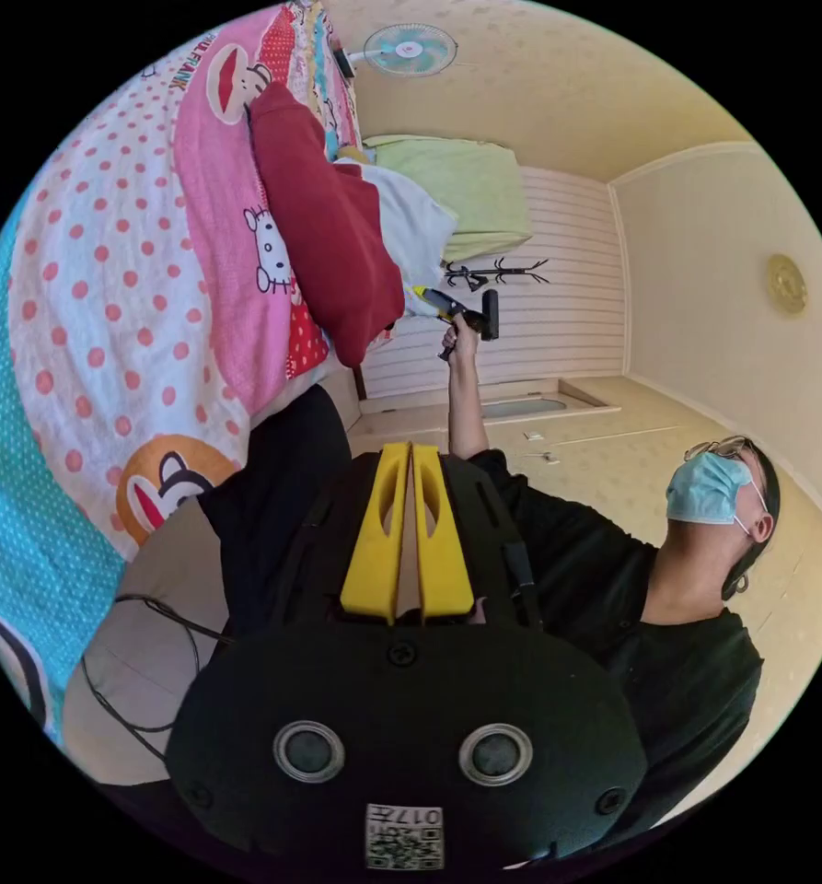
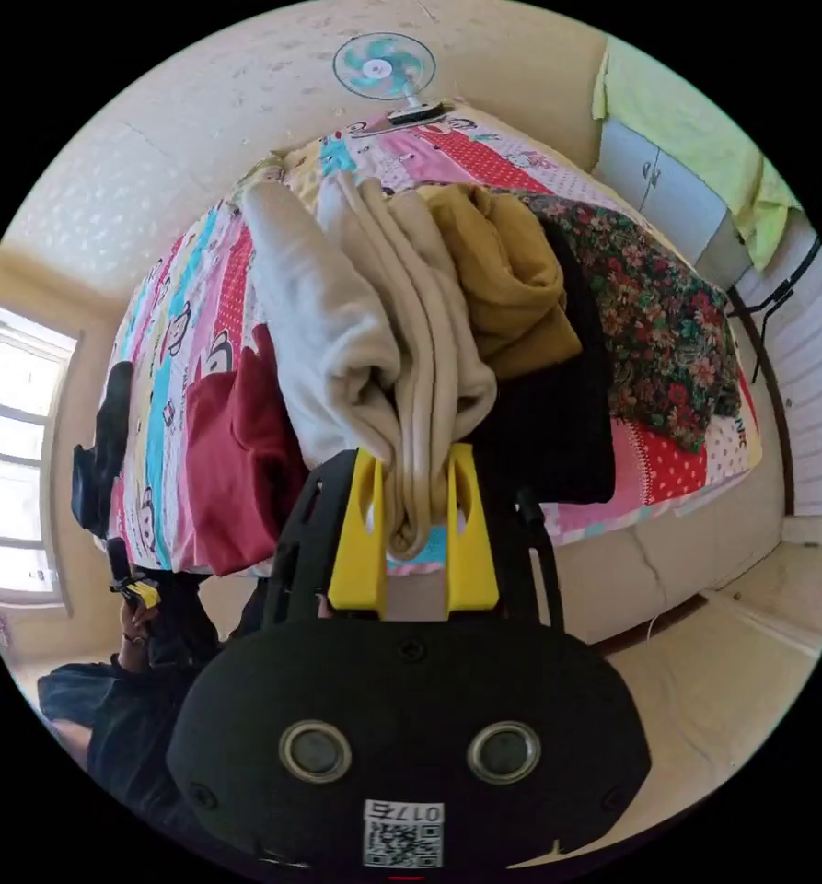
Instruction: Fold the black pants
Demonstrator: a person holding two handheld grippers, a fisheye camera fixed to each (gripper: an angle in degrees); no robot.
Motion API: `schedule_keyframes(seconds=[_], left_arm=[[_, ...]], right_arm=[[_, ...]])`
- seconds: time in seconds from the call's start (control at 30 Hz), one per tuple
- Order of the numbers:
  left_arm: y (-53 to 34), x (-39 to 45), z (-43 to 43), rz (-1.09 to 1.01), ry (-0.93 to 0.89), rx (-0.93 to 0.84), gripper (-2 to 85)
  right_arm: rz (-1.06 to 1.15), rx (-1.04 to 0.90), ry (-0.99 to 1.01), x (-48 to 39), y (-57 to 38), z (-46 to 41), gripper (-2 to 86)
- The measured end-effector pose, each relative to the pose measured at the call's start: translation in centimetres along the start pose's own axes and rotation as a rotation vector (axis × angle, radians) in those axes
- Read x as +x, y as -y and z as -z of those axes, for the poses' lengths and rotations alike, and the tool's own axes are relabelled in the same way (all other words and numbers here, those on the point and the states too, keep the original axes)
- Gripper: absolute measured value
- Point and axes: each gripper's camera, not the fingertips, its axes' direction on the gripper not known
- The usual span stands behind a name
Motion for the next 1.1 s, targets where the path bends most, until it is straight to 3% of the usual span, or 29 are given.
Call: schedule_keyframes(seconds=[0.13, 0.47, 0.67, 0.73, 0.9, 0.93, 1.03, 1.1], left_arm=[[0.1, -1.2, -0.1, 0.046, -0.033, -0.005, -1.0], [0.9, -0.1, -1.1, 0.035, -0.07, -0.025, -1.0], [0.6, 0.3, -0.1, 0.02, -0.095, 0.025, -1.0], [0.2, 0.1, 0.3, 0.026, -0.096, 0.036, -1.0], [-0.9, -0.3, 2.0, 0.057, -0.084, 0.056, -1.0], [-1.1, -0.1, 2.2, 0.055, -0.079, 0.061, -1.0], [-2.2, 0.6, 3.5, 0.056, -0.028, 0.098, -1.0], [-3.1, 0.8, 4.4, 0.064, 0.004, 0.134, -0.9]], right_arm=[[0.202, 0.033, -0.232, -7.0, 2.4, 5.5, 9.2], [0.309, 0.039, -0.181, -10.9, 12.6, 17.6, 8.9], [0.032, 0.115, 0.087, -0.8, 14.3, 20.1, 9.2], [-0.081, 0.082, 0.161, 5.5, 13.5, 16.7, 9.0], [-0.409, 0.043, 0.11, 17.5, 8.2, 6.1, 5.0], [-0.472, 0.03, 0.183, 19.8, 6.4, 3.5, 4.5], [-0.543, 0.256, 0.449, 22.9, 2.1, 1.4, 4.0], [-0.51, 0.325, 0.477, 23.2, 0.7, 1.5, 4.1]])
